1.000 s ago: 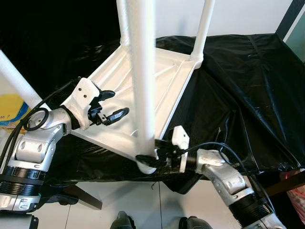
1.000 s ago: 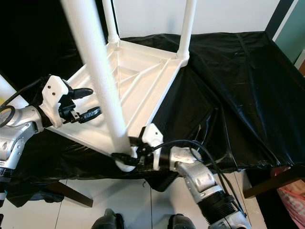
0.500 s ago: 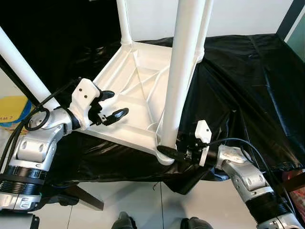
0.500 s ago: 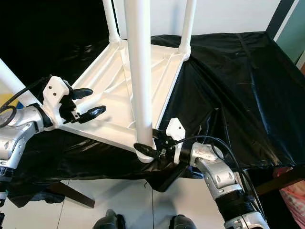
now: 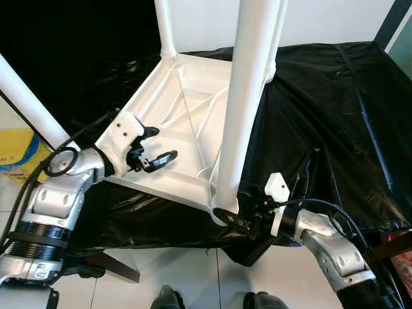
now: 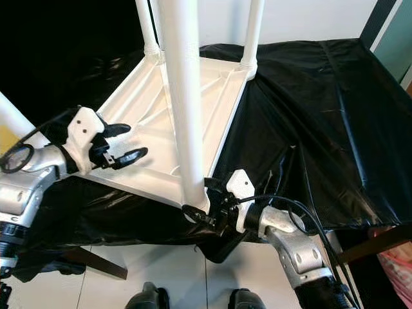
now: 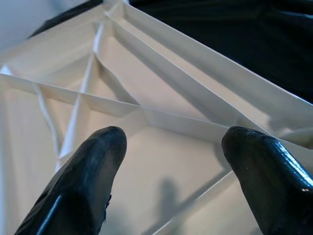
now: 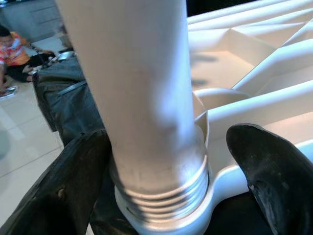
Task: Building children table
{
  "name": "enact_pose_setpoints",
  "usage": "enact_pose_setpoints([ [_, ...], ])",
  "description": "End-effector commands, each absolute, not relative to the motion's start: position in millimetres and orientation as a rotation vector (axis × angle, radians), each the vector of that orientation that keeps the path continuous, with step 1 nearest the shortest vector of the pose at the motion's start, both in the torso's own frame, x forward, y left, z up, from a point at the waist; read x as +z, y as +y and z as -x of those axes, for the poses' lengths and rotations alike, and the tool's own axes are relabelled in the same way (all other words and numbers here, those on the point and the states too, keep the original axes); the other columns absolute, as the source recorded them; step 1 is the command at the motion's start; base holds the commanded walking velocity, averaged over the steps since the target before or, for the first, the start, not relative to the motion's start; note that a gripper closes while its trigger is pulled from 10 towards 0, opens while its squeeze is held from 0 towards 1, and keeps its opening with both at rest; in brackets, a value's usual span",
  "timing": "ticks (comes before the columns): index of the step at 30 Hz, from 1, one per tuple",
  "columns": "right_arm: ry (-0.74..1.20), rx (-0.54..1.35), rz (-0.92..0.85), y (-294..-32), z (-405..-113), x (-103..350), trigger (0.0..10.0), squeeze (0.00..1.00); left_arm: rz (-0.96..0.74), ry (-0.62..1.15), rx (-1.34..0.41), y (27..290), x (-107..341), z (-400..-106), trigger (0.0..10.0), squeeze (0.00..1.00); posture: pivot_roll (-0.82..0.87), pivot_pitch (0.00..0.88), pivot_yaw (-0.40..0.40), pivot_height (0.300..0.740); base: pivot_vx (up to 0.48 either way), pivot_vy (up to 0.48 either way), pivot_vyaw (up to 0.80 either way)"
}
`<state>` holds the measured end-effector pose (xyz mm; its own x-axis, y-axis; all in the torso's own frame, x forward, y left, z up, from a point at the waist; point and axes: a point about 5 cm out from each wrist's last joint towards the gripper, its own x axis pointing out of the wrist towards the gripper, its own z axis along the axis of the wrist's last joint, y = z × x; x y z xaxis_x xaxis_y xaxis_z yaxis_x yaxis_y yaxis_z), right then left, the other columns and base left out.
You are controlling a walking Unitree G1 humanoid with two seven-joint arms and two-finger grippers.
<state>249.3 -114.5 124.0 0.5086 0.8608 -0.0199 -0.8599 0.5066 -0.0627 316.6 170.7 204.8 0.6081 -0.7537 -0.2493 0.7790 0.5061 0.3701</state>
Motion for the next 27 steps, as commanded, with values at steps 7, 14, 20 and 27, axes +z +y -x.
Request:
enact_pose_setpoints([
  [7, -0.016, 1.029, 0.075, -113.1, -237.6, 125.1, 10.0, 0.00, -0.511, 0.151, -0.961, 163.8, 184.0, -318.3, 10.0, 0.00, -0.06, 0.123, 0.063, 0.740, 0.000, 0.000, 0.00],
  [14, -0.015, 1.028, 0.088, -108.8, -236.3, 126.2, 10.0, 0.00, -0.532, 0.271, -0.888, 151.7, 159.5, -333.7, 10.0, 0.00, -0.06, 0.118, 0.059, 0.740, 0.000, 0.000, 0.00],
  [20, -0.017, 1.028, 0.102, -110.0, -238.3, 128.1, 10.0, 0.00, -0.547, 0.329, -0.872, 150.8, 150.8, -338.2, 10.0, 0.00, -0.07, 0.117, 0.059, 0.740, 0.000, 0.000, 0.00],
  [27, -0.012, 1.022, 0.115, -112.6, -239.5, 128.4, 10.0, 0.00, -0.586, 0.394, -0.848, 155.0, 141.4, -340.0, 10.0, 0.00, -0.07, 0.115, 0.063, 0.740, 0.000, 0.000, 0.00],
])
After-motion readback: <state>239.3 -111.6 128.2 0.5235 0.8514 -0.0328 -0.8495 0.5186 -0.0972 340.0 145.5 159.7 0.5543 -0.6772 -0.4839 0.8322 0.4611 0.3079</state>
